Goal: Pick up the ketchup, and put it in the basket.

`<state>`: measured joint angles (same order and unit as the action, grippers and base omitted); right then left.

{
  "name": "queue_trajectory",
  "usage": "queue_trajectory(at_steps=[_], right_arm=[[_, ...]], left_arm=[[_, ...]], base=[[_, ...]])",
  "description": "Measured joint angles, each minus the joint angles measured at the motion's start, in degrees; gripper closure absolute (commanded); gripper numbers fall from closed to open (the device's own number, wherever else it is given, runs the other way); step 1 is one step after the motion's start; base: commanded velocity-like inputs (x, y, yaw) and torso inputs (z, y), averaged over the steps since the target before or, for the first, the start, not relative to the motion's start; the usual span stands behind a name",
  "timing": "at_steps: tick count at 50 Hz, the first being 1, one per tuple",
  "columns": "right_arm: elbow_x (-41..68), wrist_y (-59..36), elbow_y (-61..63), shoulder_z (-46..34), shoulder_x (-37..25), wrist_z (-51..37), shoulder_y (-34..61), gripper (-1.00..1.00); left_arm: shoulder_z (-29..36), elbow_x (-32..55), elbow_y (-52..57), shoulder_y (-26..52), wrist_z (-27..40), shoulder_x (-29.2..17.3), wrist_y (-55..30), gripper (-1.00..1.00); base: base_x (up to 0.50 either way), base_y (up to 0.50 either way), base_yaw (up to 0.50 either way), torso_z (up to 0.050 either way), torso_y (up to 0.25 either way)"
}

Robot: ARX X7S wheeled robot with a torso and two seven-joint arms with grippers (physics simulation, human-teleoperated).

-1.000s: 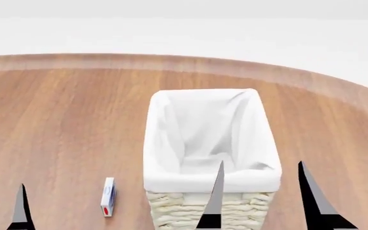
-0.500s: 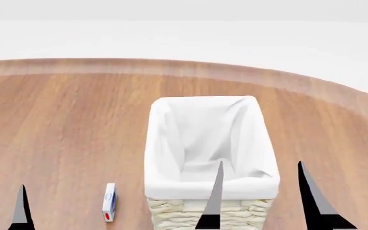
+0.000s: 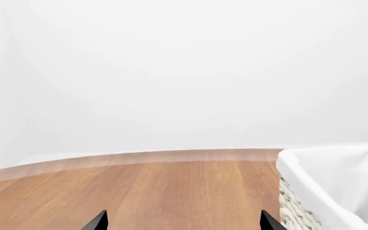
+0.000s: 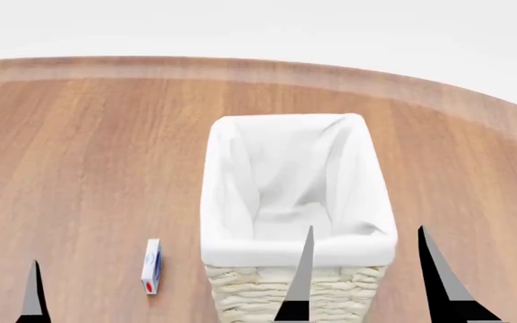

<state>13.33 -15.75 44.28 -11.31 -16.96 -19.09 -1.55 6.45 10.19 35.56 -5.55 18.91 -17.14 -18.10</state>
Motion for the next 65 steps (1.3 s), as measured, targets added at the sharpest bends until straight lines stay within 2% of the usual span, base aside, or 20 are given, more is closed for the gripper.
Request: queue_trajectory(at_steps=[47,58,65], right_arm=[[0.7,0.6,-0.2,-1.3,-1.6,-1.8,0.3,-1.0],[0.9,0.8,-0.3,-1.5,-1.9,-2.1,0.3,-1.0],[1.0,1.0,-0.4,-1.7,-2.0,-2.3,0.3,-1.0]], left_arm=[[0.9,0.8,-0.9,0.1,1.0,-1.1,0.0,-1.0],[-0.1,1.9,-0.6,0.3,1.7,-1.0,0.3,-1.0],[-3.2,4.3,-0.4,0.6,3.2,-0.5,0.3,-1.0]], base=[[0.0,0.0,0.0,0.049,-0.126],[0.0,0.0,0.0,0.0,0.0],[0.0,0.0,0.0,0.0,0.0]])
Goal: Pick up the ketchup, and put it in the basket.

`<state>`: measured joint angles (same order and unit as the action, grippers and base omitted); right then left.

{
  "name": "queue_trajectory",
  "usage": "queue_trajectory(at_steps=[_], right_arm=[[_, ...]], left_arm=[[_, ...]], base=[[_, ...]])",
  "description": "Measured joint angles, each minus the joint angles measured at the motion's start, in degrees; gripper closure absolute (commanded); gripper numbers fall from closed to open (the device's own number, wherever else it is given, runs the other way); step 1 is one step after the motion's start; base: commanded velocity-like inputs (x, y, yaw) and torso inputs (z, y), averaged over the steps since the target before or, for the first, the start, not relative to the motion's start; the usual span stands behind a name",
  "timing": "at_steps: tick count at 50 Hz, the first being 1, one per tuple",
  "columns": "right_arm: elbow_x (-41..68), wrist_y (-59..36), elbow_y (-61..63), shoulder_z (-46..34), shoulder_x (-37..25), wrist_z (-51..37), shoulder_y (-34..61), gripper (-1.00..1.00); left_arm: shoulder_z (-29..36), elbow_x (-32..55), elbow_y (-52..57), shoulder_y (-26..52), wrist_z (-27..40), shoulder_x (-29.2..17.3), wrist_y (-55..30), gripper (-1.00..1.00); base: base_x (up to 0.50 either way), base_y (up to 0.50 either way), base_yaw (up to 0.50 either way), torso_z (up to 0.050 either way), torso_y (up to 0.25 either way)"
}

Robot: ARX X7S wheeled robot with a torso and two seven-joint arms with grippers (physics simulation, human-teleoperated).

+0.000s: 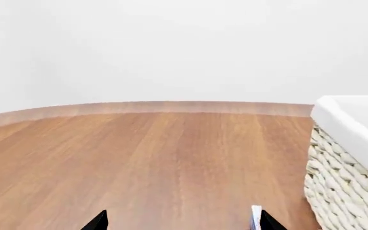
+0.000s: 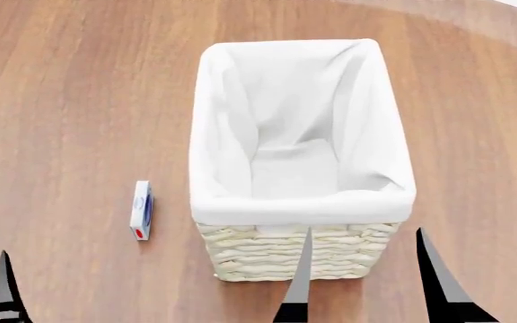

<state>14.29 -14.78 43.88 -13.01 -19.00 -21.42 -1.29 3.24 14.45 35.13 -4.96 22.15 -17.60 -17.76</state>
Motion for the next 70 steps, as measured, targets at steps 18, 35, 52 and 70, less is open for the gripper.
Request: queue_trajectory(at_steps=[18,35,52,70], right_arm=[[0.6,0.2,-0.1,0.0,-0.5,-0.6,0.1,-1.0],[0.7,0.6,-0.2,-0.4,-0.9,-1.0,0.1,-1.0],[0.9,0.7,-0.1,-0.8,-1.3,-1.5,0.2,-1.0],[1.2,0.7,0.0,-1.1,-1.7,-1.9,0.3,-1.0]], left_arm=[[-15.9,10.0,-4.3,-0.4,5.5,2.9,3.8,-1.0],[-29.4,19.8,-7.1,-2.8,8.6,4.5,7.8,-1.0],[-38.3,23.0,-8.2,-6.2,11.3,5.6,11.0,-1.0],[-43.2,24.1,-9.6,-7.5,15.5,7.2,12.5,-1.0]], base=[[0.0,0.0,0.0,0.0,0.0],[0.0,0.0,0.0,0.0,0.0],[0.0,0.0,0.0,0.0,0.0],[0.0,0.0,0.0,0.0,0.0]])
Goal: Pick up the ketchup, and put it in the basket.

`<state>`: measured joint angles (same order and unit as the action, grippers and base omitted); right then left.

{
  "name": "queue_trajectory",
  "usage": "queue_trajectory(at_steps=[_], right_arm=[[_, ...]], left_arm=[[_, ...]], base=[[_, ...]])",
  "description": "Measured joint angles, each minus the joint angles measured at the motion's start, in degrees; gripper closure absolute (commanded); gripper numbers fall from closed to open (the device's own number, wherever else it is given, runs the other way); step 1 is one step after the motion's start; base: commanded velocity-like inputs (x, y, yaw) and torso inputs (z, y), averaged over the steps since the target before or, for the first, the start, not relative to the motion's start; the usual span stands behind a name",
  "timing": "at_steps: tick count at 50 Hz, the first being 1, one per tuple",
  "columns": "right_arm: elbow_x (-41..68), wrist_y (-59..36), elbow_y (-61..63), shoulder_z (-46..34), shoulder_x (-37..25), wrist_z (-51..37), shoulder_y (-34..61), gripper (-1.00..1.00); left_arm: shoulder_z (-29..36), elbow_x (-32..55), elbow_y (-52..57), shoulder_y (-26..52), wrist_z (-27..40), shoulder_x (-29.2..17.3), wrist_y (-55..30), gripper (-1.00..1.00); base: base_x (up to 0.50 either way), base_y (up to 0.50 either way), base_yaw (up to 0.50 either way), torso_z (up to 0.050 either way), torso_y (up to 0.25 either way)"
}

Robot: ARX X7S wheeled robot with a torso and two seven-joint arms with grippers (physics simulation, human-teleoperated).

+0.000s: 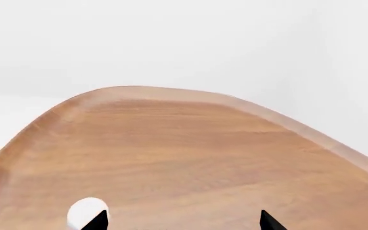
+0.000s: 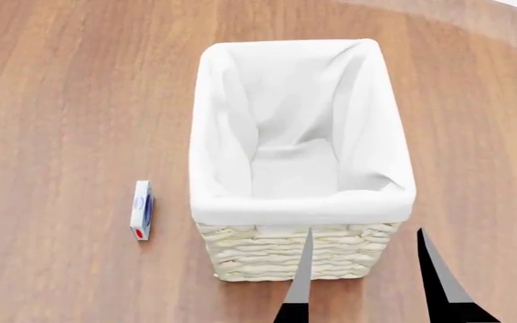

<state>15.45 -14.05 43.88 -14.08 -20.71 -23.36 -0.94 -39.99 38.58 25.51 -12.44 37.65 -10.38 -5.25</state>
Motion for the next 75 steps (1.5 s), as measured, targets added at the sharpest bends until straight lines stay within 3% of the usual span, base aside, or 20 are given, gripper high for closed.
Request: queue_trajectory(at_steps=[28,50,75], right_arm=[[0.5,0.3,0.1,-0.2,-0.6,-0.6,0.1,-1.0],[0.4,0.6,-0.3,-0.8,-0.9,-1.0,0.2,-1.0],[0.4,0.6,-0.4,-1.5,-1.2,-1.4,0.3,-1.0]], left_arm=[[-3.2,1.0,-5.0,0.3,5.0,0.2,-0.8,-1.0],[-4.7,1.8,-12.2,1.1,3.4,-2.2,-0.4,-1.0],[-1.3,-4.3,-22.4,4.0,1.2,-5.3,1.0,-1.0]], base=[[0.0,0.0,0.0,0.0,0.0],[0.0,0.0,0.0,0.0,0.0],[0.0,0.0,0.0,0.0,0.0]])
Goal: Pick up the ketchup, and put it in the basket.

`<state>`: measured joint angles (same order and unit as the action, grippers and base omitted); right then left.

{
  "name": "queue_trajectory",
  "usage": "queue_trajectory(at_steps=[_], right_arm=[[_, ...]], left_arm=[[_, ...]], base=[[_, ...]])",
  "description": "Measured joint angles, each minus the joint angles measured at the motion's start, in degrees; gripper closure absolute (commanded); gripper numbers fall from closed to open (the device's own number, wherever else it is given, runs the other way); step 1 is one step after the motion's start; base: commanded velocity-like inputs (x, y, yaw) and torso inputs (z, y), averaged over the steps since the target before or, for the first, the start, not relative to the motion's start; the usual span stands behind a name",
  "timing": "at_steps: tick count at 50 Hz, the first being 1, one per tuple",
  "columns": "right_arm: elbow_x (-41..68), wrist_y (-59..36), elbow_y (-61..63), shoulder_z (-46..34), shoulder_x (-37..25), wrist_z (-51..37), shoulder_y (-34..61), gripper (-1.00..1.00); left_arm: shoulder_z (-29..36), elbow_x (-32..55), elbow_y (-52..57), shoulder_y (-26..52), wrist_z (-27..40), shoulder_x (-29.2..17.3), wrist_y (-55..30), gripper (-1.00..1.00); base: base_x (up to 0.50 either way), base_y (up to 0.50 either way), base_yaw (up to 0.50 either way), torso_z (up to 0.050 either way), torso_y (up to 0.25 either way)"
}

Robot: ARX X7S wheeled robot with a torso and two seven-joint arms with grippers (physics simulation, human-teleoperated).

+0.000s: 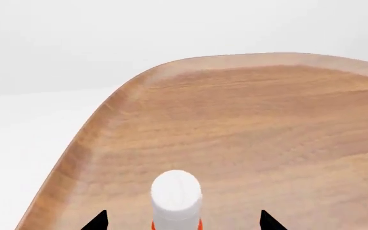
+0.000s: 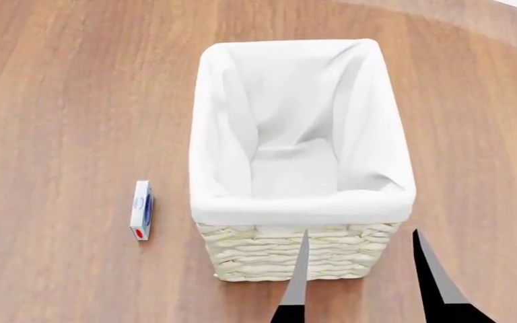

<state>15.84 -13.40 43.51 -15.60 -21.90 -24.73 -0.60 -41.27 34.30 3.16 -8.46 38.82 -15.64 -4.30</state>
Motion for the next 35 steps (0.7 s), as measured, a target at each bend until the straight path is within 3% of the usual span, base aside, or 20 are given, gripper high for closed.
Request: queue_trajectory(at_steps=[35], right_arm=[[0.4,0.3,-0.3,-0.7,-0.4,-0.4,0.2,-1.0]], left_arm=[[0.7,-1.4,-7.5,2.6,-2.0,-2.9,0.9,-1.0]], base=[[0.0,0.0,0.0,0.0,0.0]])
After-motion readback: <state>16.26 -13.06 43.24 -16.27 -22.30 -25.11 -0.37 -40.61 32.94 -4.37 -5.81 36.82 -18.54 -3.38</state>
